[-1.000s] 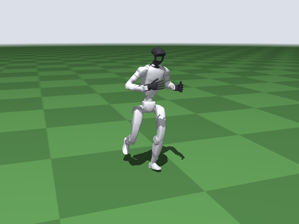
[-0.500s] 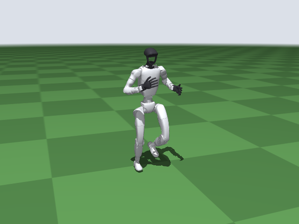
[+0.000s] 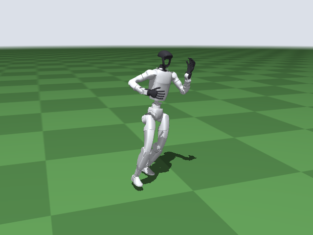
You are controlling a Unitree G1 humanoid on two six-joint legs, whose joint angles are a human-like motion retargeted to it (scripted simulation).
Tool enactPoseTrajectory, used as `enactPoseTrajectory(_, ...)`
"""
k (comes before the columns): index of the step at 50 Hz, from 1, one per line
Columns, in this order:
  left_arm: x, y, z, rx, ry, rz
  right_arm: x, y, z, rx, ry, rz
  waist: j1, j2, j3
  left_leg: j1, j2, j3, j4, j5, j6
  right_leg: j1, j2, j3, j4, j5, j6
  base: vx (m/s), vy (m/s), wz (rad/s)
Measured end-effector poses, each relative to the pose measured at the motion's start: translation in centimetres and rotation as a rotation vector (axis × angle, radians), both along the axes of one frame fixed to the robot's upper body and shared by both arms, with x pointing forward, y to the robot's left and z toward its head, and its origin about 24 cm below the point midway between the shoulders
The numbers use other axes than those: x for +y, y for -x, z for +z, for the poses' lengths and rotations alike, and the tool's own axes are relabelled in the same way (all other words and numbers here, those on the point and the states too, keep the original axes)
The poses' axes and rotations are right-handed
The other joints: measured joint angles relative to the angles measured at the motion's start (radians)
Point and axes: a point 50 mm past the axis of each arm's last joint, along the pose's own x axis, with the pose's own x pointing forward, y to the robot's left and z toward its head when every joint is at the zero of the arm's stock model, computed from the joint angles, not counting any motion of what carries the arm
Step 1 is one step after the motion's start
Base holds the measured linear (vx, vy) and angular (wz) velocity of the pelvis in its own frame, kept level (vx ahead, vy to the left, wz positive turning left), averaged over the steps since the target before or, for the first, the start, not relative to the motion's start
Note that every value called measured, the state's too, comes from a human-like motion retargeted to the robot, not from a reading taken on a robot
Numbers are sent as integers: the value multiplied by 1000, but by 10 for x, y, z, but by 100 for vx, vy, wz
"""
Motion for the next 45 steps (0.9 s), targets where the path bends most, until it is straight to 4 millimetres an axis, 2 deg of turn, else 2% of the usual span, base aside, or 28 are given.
enactPoseTrajectory(2, -7, 20, 22, -133, 5, -139, -16, 15, 4, 66, 62, -20, -128, 1, -3, 74, 19, -61, -57, 92, -58, 37, -11, -32, -295, 96, 66, 127, -47, 308)
enactPoseTrajectory(5, -18, 42, 36, -240, -32, -328, -29, 27, 12, 139, 165, 14, -256, -44, 9, 190, 92, -3, -101, 163, -120, 69, -53, 5, -566, 148, 136, 119, -74, 251)
enactPoseTrajectory(7, -20, 42, 33, -218, -23, -402, -31, 28, 17, 156, 245, 47, -284, -80, 23, 226, 168, 112, -21, 117, -89, 78, -85, 52, -610, 118, 136, 107, -86, 189)
enactPoseTrajectory(8, -19, 37, 29, -180, -14, -422, -32, 28, 20, 156, 287, 61, -285, -98, 31, 224, 194, 156, 70, 74, -47, 88, -111, 68, -607, 107, 136, 99, -83, 162)
enactPoseTrajectory(10, -15, 20, 13, -64, -25, -392, -33, 25, 24, 135, 347, 75, -266, -122, 52, 158, 223, 164, 345, -30, 54, 107, -151, 70, -561, 171, 136, 88, -80, 137)
enactPoseTrajectory(12, -3, -6, -19, 135, -8, -287, -36, 13, 25, 88, 386, 54, -211, -99, 92, 42, 213, 121, 656, -118, 108, 84, -169, 68, -417, 219, 131, 77, -61, 87)
enactPoseTrajectory(13, 8, -20, -43, 277, 46, -219, -41, 3, 26, 56, 411, 24, -180, -66, 118, -21, 214, 96, 790, -153, 102, 43, -162, 69, -285, 167, 116, 71, -53, 49)
enactPoseTrajectory(15, 25, -41, -117, 633, 137, -123, -44, -30, 14, 6, 495, -20, -104, -15, 170, -125, 187, 62, 967, -224, 143, -19, -135, 61, -73, 56, 107, 65, -52, 16)
enactPoseTrajectory(17, 49, -26, -187, 945, 248, -88, -28, -69, 21, -135, 594, -18, -23, 3, 190, -239, 167, 110, 1035, -235, 137, -24, -113, 52, 4, -9, 69, 63, -36, 3)
enactPoseTrajectory(18, 57, -11, -208, 1047, 214, -79, -11, -85, 31, -220, 557, 4, 24, -5, 183, -303, 137, 140, 1023, -234, 171, -9, -105, 38, -26, 1, 55, 59, -25, 16)
enactPoseTrajectory(20, 75, 25, -224, 1192, 100, -60, 29, -98, 57, -385, 342, 70, 135, -42, 146, -413, 93, 222, 913, -202, 193, 28, -87, 23, -109, 49, 14, 62, -15, 26)
enactPoseTrajectory(22, 89, 56, -227, 1311, 32, -65, 57, -89, 79, -510, 205, 158, 248, -85, 103, -453, 41, 325, 662, -148, 191, 86, -87, 26, -215, 162, -9, 68, 11, 60)
enactPoseTrajectory(24, 101, 80, -229, 1407, 22, -53, 74, -76, 93, -600, 183, 245, 320, -104, 73, -410, -9, 436, 304, -66, 160, 167, -82, 50, -314, 307, 3, 73, 28, 114)
enactPoseTrajectory(25, 107, 91, -229, 1443, 21, -35, 81, -69, 98, -631, 172, 288, 346, -103, 63, -362, -20, 495, 101, -16, 124, 212, -64, 73, -356, 378, 13, 76, 24, 139)
enactPoseTrajectory(27, 115, 102, -224, 1448, 12, 5, 89, -57, 103, -662, 114, 354, 365, -56, 54, -255, 8, 666, -231, 90, 30, 282, 32, 171, -367, 449, 37, 78, 17, 161)
enactPoseTrajectory(30, 115, 97, -214, 1373, -12, 31, 88, -47, 97, -628, 53, 376, 351, 35, 57, -161, 67, 919, -480, 192, -91, 318, 187, 273, -212, 398, 32, 73, 10, 187)
enactPoseTrajectory(32, 107, 79, -209, 1292, -39, 30, 77, -47, 82, -540, 94, 336, 308, 79, 70, -165, 112, 941, -411, 129, -37, 282, 203, 230, 18, 282, -3, 67, 8, 219)
enactPoseTrajectory(34, 93, 54, -206, 1193, -6, -3, 63, -52, 61, -434, 156, 264, 254, 85, 91, -194, 121, 847, -291, -31, 32, 198, 154, 184, 297, 134, -20, 59, 5, 229)
enactPoseTrajectory(35, 84, 38, -204, 1140, 14, -26, 55, -55, 48, -377, 182, 218, 225, 83, 106, -206, 116, 780, -236, -128, 81, 149, 125, 172, 440, 56, -24, 51, 3, 230)
enactPoseTrajectory(37, 60, -6, -190, 1015, 71, -91, 43, -66, 21, -265, 178, 89, 166, 59, 156, -215, 69, 657, -170, -236, 123, 46, 74, 195, 649, -119, -44, 48, 5, 247)
enactPoseTrajectory(38, 46, -25, -175, 943, 66, -117, 39, -67, 8, -219, 186, 37, 127, 53, 183, -219, 60, 608, -113, -271, 126, 1, 59, 211, 725, -184, -63, 52, 10, 289)
enactPoseTrajectory(40, 12, -51, -124, 735, -3, -194, 34, -63, -4, -174, 171, -13, 35, 67, 233, -203, 40, 501, -57, -291, 96, -88, 67, 245, 807, -262, -90, 59, 18, 340)
enactPoseTrajectory(42, -24, -47, -65, 470, -93, -290, 28, -49, 1, -174, 129, -4, -88, 131, 265, -150, 38, 363, -69, -237, 49, -146, 129, 255, 751, -268, -102, 71, 31, 390)
enactPoseTrajectory(43, -38, -38, -40, 342, -112, -335, 24, -43, 5, -181, 125, -2, -149, 168, 277, -95, 35, 297, -146, -168, 0, -174, 157, 255, 683, -253, -94, 79, 37, 394)
enactPoseTrajectory(45, -59, -16, -7, 160, -106, -458, 14, -32, 13, -179, 147, -7, -284, 250, 300, 3, 52, 173, -266, 10, -78, -191, 195, 222, 481, -212, -89, 90, 36, 409)
